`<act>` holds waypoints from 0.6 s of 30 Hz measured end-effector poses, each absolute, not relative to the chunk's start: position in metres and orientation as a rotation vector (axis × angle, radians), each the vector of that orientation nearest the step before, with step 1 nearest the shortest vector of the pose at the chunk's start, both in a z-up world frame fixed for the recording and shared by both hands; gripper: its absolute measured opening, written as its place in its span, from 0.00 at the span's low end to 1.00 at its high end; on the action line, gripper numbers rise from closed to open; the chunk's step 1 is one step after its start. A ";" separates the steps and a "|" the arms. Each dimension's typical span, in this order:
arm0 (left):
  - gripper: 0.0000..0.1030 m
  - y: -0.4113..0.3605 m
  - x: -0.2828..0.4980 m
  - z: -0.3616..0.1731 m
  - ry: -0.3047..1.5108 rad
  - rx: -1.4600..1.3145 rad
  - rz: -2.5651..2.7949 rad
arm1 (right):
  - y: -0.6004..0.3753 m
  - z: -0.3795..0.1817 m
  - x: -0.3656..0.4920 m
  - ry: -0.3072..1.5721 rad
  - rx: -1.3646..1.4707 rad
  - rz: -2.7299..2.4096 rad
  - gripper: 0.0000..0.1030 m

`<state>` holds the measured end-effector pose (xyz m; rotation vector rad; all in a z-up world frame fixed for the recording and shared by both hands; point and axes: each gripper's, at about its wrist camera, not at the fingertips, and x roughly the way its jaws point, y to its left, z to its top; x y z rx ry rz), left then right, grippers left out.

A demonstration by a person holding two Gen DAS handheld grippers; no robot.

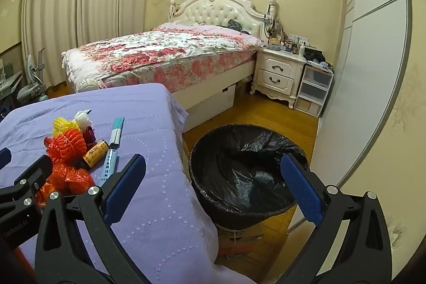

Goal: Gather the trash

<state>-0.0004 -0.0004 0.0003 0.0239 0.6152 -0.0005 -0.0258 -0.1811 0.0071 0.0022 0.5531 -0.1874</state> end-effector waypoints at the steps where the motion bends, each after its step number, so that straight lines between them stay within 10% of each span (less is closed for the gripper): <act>1: 0.94 -0.001 -0.001 0.001 0.611 0.027 0.002 | -0.181 0.007 -0.026 0.554 -0.005 -0.190 0.96; 18: 0.94 -0.005 -0.003 0.009 0.612 0.019 -0.002 | -0.184 0.004 -0.023 0.571 0.001 -0.202 0.96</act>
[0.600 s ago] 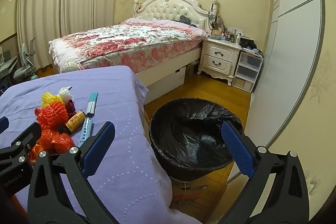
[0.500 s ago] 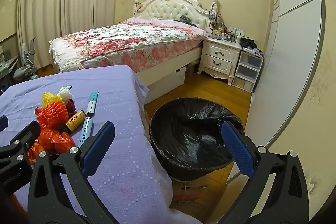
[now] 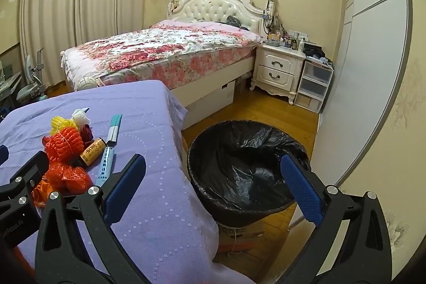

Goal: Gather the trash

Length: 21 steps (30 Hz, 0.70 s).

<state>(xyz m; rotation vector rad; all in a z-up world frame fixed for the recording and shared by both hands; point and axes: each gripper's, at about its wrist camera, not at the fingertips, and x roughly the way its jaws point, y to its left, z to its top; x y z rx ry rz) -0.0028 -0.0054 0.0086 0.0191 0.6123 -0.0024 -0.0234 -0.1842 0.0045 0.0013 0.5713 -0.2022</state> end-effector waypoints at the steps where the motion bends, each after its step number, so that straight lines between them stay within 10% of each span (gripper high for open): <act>1: 0.94 -0.006 -0.002 0.008 0.614 0.020 -0.002 | -0.184 0.005 -0.024 0.570 0.001 -0.203 0.96; 21: 0.94 -0.006 -0.002 0.005 0.614 0.018 0.003 | -0.188 0.006 -0.024 0.573 0.007 -0.201 0.96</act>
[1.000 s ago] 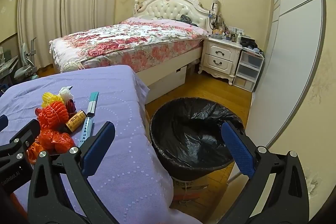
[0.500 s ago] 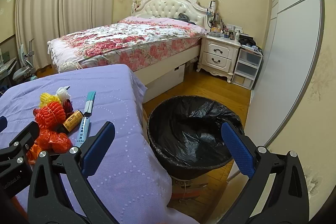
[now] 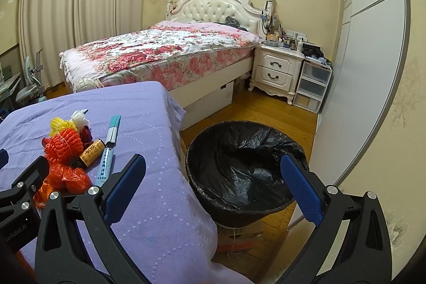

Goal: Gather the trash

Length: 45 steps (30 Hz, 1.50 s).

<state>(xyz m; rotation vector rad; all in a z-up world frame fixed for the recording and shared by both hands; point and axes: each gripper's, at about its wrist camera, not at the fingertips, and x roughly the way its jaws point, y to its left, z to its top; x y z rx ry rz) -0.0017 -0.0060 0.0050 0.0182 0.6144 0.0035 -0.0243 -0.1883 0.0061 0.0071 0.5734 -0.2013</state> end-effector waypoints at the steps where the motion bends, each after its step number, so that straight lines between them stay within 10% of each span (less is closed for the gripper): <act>1: 0.94 -0.005 -0.003 0.002 0.613 0.017 0.005 | -0.188 0.006 -0.025 0.574 0.007 -0.200 0.96; 45: 0.93 0.002 -0.003 -0.004 0.636 0.010 0.015 | -0.189 0.003 -0.024 0.579 0.010 -0.207 0.96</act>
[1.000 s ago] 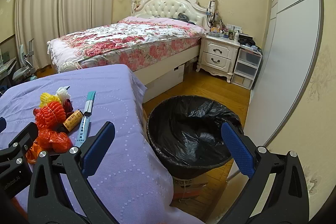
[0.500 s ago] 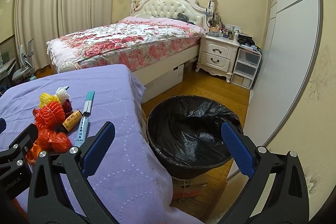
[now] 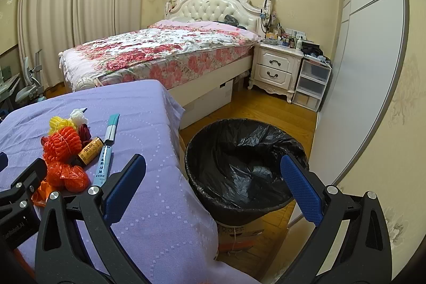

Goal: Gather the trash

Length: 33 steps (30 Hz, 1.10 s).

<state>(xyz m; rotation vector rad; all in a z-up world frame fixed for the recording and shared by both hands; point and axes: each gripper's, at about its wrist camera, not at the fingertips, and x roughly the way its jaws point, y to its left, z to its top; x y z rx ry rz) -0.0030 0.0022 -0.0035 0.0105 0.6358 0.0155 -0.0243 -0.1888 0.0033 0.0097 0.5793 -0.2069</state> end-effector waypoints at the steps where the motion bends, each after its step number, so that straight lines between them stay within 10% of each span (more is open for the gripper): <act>1: 0.93 0.004 -0.003 -0.004 0.638 0.007 0.017 | -0.189 0.003 -0.024 0.580 0.010 -0.207 0.96; 28: 0.80 0.065 -0.013 -0.035 0.734 -0.006 0.092 | -0.160 -0.017 -0.017 0.659 -0.022 -0.129 0.95; 33: 0.80 0.060 -0.013 -0.037 0.744 0.003 0.075 | -0.156 -0.018 -0.017 0.674 -0.027 -0.108 0.83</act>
